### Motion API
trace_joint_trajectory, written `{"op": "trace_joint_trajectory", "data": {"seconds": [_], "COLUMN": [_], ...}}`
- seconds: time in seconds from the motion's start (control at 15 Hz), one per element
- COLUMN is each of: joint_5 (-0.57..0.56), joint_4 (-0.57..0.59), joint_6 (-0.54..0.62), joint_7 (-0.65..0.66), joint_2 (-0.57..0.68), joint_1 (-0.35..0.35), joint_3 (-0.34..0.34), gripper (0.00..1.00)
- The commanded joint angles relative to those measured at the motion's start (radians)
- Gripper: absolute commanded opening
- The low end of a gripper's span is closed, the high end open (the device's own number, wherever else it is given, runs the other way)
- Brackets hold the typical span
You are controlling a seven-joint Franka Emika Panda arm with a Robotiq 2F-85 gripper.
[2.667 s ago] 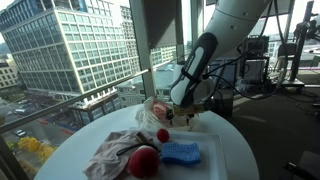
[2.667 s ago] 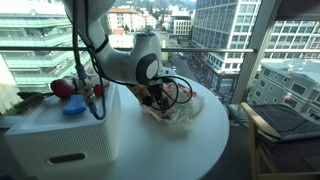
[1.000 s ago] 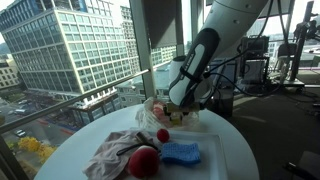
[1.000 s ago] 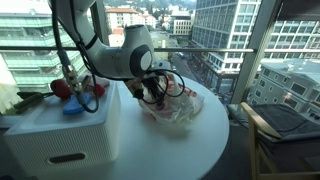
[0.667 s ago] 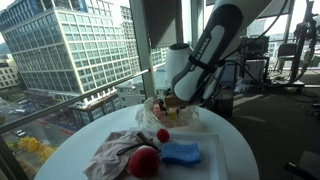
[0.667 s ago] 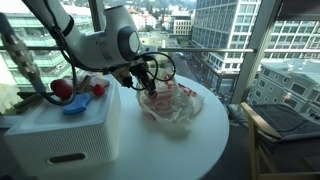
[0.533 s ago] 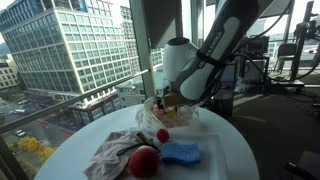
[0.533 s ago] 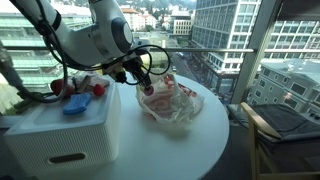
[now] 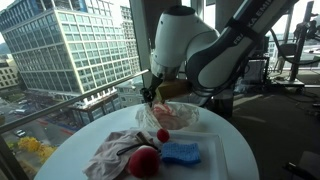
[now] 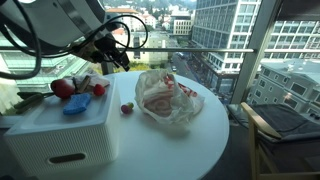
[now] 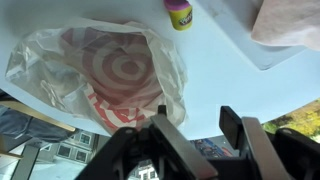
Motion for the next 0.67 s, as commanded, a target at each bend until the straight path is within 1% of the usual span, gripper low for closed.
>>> {"op": "trace_joint_trajectory", "data": {"seconds": [0.0, 0.07, 0.13, 0.2, 0.27, 0.33, 0.47, 0.53, 0.6], "joint_5": [0.006, 0.03, 0.027, 0.055, 0.078, 0.088, 0.167, 0.213, 0.227], "joint_4": [-0.055, -0.07, -0.072, -0.089, -0.105, -0.114, -0.145, -0.156, -0.152], "joint_6": [-0.016, -0.014, -0.027, -0.028, -0.024, -0.03, -0.036, -0.053, -0.072], "joint_7": [-0.084, -0.125, -0.131, -0.178, -0.214, -0.237, -0.334, -0.383, -0.404], "joint_2": [-0.092, -0.097, -0.097, -0.103, -0.111, -0.117, -0.136, -0.15, -0.151], "joint_1": [-0.005, -0.008, -0.011, -0.015, -0.019, -0.022, -0.024, -0.022, -0.023], "joint_3": [0.0, -0.001, -0.008, -0.012, -0.015, -0.019, -0.016, -0.014, -0.018], "gripper": [0.34, 0.34, 0.6, 0.84, 0.85, 0.88, 1.0, 1.0, 1.0]}}
